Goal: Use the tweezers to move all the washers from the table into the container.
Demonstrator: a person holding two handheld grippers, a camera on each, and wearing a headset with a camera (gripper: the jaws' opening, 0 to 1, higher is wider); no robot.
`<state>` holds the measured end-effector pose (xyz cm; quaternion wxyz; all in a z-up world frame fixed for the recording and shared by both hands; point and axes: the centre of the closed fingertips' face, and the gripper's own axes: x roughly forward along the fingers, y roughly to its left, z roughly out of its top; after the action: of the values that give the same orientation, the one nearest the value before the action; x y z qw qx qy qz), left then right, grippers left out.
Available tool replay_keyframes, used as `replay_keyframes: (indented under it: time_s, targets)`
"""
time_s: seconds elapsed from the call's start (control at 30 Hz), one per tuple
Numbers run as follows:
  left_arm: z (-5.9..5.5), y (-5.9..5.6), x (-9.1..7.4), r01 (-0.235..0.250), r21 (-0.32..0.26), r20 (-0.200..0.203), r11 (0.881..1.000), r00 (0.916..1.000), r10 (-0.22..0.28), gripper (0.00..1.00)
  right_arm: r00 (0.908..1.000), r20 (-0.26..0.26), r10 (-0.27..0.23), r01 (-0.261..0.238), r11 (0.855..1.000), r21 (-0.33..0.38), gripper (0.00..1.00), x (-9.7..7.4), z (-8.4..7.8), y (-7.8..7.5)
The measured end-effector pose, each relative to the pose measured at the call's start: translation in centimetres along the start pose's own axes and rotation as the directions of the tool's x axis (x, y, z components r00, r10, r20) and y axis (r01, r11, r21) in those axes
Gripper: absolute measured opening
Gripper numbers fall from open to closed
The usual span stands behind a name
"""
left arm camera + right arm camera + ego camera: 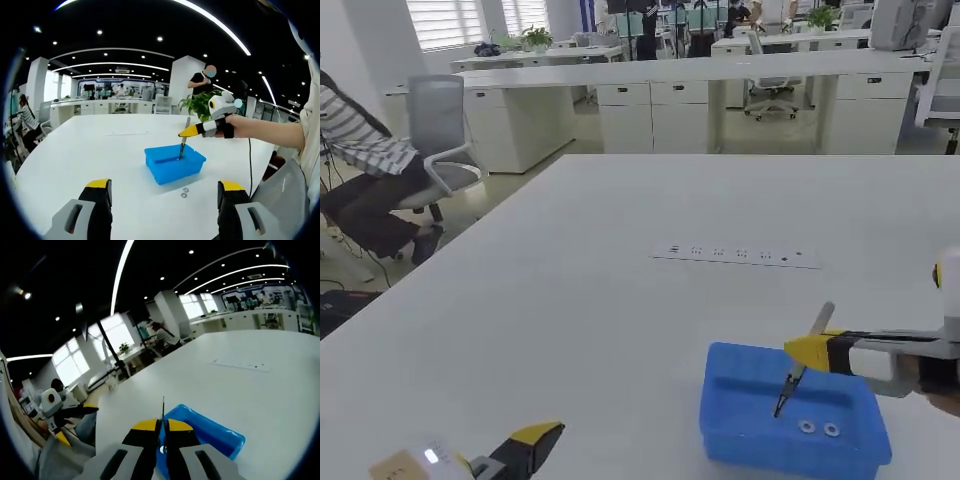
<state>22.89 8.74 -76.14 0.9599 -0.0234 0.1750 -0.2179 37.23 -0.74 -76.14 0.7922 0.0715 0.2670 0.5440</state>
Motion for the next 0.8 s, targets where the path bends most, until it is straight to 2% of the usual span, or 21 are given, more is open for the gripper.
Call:
replay_keyframes:
  time_s: [0.2,0.47,0.8]
  targets:
    - [0.0,0.1,0.0,-0.003,-0.001,-0.002,1.000,1.0000,0.003,0.88,0.9992,-0.027,-0.029,0.029,1.000,0.002,0.01,0.7,-0.4,-1.2]
    - [-0.2,0.1,0.0,-0.005,0.001,-0.010,1.000,0.9999,0.005,0.88,0.9931,-0.096,-0.066,0.063,0.997,-0.039,0.01,1.8,-1.8,-2.9]
    - [-0.4,-0.2,0.1,0.007,0.014,-0.024,1.000,0.9997,-0.007,0.88,0.9879,-0.128,-0.088,0.072,0.990,-0.119,0.02,2.5,-2.6,-3.2]
